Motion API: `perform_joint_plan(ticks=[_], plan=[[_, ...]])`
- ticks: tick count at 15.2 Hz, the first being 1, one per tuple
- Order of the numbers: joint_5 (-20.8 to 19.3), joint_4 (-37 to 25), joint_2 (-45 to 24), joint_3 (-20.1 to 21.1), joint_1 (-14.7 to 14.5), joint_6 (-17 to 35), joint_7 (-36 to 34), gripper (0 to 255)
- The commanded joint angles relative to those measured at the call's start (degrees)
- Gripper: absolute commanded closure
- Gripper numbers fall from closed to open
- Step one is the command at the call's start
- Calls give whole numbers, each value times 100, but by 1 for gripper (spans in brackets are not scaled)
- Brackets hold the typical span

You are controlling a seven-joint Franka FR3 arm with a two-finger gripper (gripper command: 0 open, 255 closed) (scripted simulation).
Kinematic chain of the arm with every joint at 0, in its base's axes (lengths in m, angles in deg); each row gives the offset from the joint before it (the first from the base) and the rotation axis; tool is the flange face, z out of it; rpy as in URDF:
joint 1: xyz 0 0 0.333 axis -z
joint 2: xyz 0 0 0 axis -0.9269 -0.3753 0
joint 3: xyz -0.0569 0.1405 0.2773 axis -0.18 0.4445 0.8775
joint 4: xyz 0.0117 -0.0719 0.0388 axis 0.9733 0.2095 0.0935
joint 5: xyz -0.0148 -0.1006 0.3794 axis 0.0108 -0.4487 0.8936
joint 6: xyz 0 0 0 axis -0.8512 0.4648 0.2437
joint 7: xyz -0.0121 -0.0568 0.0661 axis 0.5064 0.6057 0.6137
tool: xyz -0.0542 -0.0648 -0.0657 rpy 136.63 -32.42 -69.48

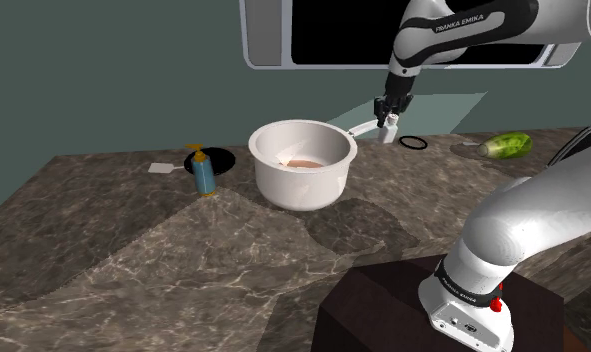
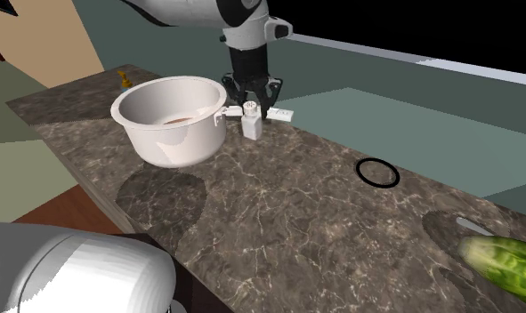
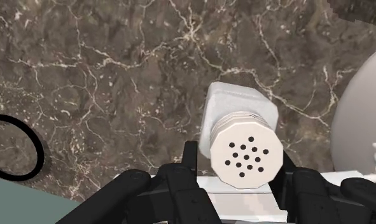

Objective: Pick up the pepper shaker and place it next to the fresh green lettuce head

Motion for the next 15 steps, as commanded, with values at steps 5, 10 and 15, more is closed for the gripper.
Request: perform_joint_plan(ticks=[5,10,15], plan=[[35,-400,50,47,-16,-452,18,255],[-195,-303,279,-441,275,-503,670,255],[-404,-367,351,-975,533,-541,1357,255]])
